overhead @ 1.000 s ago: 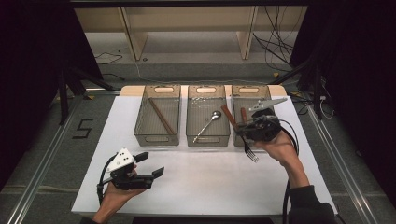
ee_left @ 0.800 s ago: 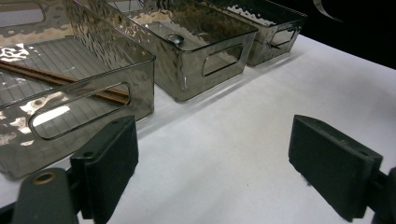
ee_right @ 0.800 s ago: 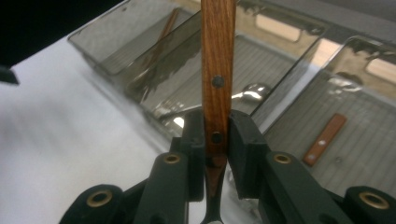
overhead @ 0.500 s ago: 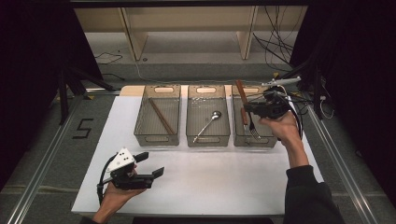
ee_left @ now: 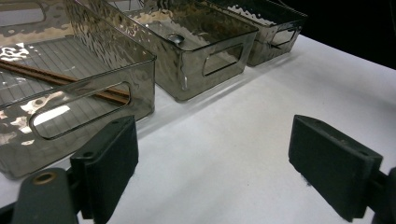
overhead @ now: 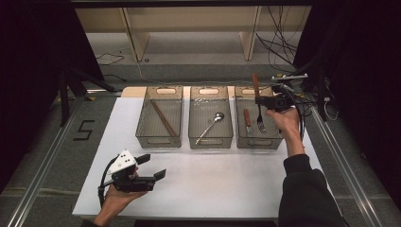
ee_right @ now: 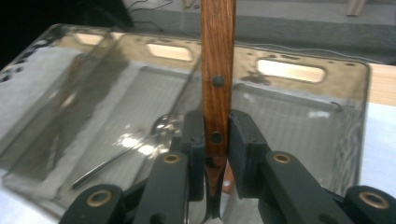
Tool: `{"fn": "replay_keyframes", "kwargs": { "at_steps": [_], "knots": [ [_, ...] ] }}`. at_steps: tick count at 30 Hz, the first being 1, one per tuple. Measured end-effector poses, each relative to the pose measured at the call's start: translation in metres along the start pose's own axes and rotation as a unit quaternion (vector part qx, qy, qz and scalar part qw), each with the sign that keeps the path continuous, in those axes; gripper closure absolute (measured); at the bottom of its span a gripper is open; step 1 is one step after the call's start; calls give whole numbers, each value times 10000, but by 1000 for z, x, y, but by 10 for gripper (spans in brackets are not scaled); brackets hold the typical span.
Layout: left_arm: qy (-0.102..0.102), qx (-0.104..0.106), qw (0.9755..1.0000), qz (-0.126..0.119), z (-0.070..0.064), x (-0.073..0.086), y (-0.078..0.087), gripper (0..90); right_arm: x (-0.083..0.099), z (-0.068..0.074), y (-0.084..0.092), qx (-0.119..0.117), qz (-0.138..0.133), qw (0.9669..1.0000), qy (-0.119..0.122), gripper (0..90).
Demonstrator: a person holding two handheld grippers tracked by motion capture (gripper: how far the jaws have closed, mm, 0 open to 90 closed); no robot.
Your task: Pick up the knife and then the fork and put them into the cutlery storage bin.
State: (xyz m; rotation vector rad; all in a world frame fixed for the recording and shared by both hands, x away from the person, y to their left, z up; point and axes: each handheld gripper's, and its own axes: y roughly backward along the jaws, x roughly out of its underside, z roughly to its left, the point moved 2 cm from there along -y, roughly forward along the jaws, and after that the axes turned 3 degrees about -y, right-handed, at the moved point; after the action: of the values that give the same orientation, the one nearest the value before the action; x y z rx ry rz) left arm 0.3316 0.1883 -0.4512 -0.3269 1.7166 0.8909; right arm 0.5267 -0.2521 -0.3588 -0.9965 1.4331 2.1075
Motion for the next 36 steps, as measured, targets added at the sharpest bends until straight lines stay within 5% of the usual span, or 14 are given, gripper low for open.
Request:
{"fn": "replay_keyframes", "kwargs": {
  "at_steps": [24,36],
  "knots": [
    [-2,9,10000,5,0,0,0,156,26,-18,-33,460,511,9973,-263,768],
    [-21,-1,10000,9,0,0,0,156,26,-13,-29,295,568,9976,-247,577]
  ]
}}
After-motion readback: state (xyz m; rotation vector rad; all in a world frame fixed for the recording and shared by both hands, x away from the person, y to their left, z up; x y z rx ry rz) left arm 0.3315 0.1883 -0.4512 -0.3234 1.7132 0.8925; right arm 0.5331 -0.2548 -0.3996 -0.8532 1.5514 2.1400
